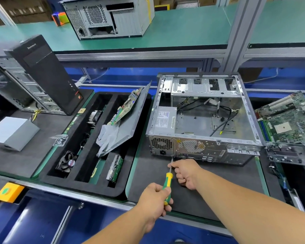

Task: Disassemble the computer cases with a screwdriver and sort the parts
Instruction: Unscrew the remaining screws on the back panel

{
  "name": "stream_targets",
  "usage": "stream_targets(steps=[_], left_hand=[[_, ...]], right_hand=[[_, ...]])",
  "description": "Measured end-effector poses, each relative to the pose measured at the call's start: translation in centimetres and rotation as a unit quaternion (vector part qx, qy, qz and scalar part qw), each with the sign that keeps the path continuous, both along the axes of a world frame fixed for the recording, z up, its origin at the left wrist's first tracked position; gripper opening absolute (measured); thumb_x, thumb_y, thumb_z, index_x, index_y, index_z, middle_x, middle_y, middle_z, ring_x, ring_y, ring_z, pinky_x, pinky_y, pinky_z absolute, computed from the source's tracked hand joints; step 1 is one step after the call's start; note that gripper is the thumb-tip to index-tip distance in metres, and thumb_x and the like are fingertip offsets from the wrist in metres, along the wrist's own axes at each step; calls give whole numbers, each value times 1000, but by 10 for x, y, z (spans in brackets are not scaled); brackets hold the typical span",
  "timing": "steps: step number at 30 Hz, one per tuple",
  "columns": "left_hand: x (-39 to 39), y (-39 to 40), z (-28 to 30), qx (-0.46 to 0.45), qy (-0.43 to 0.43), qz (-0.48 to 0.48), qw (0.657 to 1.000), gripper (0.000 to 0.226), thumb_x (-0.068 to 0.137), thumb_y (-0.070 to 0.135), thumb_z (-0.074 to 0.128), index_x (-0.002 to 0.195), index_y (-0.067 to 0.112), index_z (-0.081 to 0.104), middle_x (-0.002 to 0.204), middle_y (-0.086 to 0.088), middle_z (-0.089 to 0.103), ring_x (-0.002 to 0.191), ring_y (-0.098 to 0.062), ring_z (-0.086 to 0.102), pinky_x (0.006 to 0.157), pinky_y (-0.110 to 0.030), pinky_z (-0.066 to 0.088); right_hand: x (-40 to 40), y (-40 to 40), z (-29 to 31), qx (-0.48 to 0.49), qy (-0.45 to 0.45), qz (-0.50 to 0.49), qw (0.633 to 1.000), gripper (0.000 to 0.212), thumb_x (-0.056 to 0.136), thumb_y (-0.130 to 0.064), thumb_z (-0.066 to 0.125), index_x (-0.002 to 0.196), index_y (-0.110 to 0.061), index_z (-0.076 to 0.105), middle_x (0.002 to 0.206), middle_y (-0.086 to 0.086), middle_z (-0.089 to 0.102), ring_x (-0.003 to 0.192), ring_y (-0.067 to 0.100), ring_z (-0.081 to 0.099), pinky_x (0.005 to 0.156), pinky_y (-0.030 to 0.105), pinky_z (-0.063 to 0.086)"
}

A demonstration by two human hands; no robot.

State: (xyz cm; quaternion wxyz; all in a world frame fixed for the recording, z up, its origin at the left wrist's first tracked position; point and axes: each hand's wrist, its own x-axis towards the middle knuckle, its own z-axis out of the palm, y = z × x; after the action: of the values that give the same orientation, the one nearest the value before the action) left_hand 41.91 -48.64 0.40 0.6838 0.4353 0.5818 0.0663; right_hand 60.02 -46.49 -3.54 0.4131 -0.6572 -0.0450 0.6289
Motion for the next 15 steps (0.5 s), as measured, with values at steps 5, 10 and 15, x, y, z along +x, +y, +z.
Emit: stream_targets(steps=[5, 10, 15], left_hand=[[0, -1, -1, 39, 19, -19, 999, 22, 99, 31, 64, 108, 13, 53, 80, -7, 72, 58, -15, 58, 48, -27, 41], [0, -3, -4, 84, 41, -27, 995, 24, 95, 30, 69, 106, 13, 54, 84, -7, 72, 56, -15, 60, 50, -29, 44], [-3, -2, -8, 186, 99, -66, 975, 39, 84, 35, 81, 100, 22, 48, 96, -6, 65, 68, -17, 54, 65, -34, 52]], right_hand=[[1, 1, -3, -1, -1, 10, 1000, 15, 98, -15, 58, 103, -7, 69, 51, -5, 27, 40, 10, 17, 38, 21, 14], [1, 2, -1, -2, -3, 20, 1000, 17, 100, -17, 55, 106, -8, 69, 52, -6, 26, 42, 10, 17, 40, 22, 14], [1, 0, 4, -4, -5, 37, 999, 21, 105, -20, 49, 105, -12, 68, 51, -7, 27, 41, 9, 17, 40, 21, 13]])
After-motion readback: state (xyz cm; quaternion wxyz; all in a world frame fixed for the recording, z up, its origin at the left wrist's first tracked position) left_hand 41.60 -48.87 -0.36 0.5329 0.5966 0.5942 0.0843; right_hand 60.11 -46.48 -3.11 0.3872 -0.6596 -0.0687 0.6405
